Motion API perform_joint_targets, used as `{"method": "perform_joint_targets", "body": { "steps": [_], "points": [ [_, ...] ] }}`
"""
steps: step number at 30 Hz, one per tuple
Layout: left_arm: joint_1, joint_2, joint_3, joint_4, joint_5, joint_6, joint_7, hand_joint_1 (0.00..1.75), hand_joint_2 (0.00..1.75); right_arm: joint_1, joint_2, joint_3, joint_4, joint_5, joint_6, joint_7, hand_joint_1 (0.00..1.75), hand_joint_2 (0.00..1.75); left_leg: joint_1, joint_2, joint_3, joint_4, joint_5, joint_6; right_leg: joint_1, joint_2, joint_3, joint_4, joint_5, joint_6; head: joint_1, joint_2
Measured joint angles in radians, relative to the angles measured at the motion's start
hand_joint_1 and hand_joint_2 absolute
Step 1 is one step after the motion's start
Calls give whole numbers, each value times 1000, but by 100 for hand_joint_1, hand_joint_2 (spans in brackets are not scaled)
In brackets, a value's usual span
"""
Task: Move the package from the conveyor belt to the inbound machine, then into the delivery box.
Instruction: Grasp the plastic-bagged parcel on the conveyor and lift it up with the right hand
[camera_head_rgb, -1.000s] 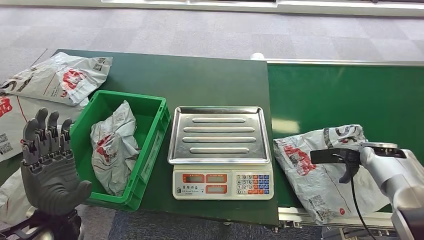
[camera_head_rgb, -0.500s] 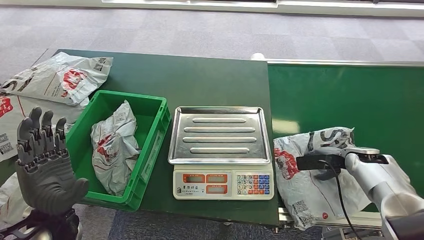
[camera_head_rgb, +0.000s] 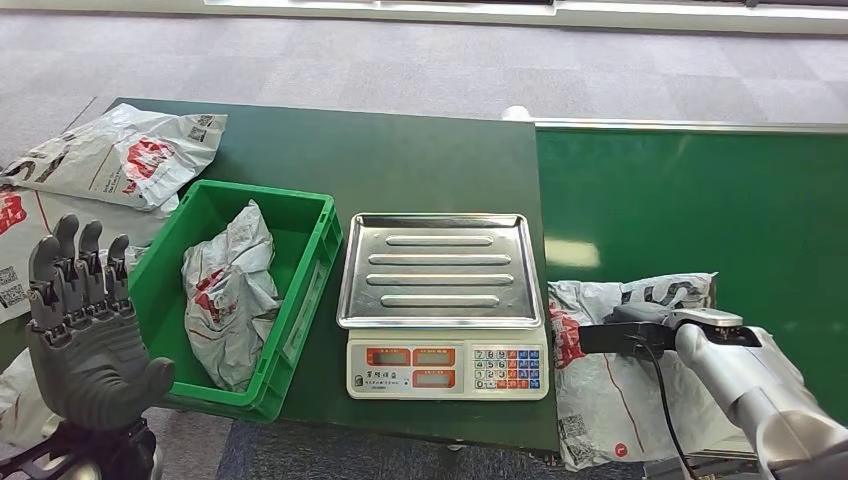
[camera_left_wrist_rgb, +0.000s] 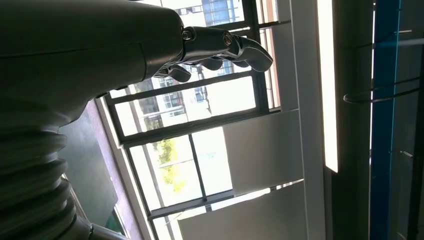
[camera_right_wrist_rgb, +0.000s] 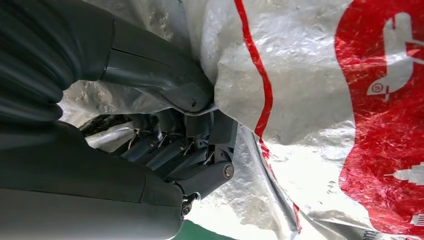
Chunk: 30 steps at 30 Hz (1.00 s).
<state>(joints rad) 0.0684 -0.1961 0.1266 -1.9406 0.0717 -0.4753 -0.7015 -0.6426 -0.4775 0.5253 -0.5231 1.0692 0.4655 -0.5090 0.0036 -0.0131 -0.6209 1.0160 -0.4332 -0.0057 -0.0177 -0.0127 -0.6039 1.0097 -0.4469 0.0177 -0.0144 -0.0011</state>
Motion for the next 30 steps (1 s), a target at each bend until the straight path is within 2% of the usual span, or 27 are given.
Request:
{"method": "perform_joint_targets", "body": {
  "steps": [11,13,17,18,21,24,27,30],
  "points": [
    [0,0,6,-21,0,0,0,0,175,14,-20,24,-42,-22,-31,23,175,175,0,0,0,0,0,0,0,0,0,0,0,0,0,0],
    [2,0,7,-27,-1,3,0,0,175,14,-20,28,-49,-23,-100,68,175,175,0,0,-1,0,0,0,0,0,0,0,0,0,0,0],
    [22,-2,21,-58,-3,5,0,0,175,-18,-11,25,-98,13,-415,272,175,175,0,2,-2,0,0,0,0,2,-1,0,1,0,0,0],
    [27,-4,23,-66,-3,5,0,0,175,-36,-6,22,-117,29,-470,316,175,175,0,3,-1,0,0,0,0,3,-2,0,1,0,0,0],
    [36,-10,25,-78,-6,2,0,0,175,-77,4,7,-188,86,-564,419,175,175,0,2,0,0,1,0,0,2,-1,0,1,0,0,0],
    [31,-16,25,-73,-16,1,1,0,175,-55,8,-68,-387,202,-669,548,175,175,0,-1,-1,0,1,0,0,-1,-1,0,1,0,0,0],
    [9,-23,22,-57,-29,6,2,0,175,-22,22,-177,-613,288,-688,569,175,175,0,-1,-1,0,1,0,1,-1,-1,0,0,-1,0,0],
    [-7,-27,21,-43,-33,11,2,0,175,7,36,-248,-760,318,-691,570,175,175,0,-1,-1,0,0,-1,0,-1,-1,0,-1,0,0,0]
  ]
}}
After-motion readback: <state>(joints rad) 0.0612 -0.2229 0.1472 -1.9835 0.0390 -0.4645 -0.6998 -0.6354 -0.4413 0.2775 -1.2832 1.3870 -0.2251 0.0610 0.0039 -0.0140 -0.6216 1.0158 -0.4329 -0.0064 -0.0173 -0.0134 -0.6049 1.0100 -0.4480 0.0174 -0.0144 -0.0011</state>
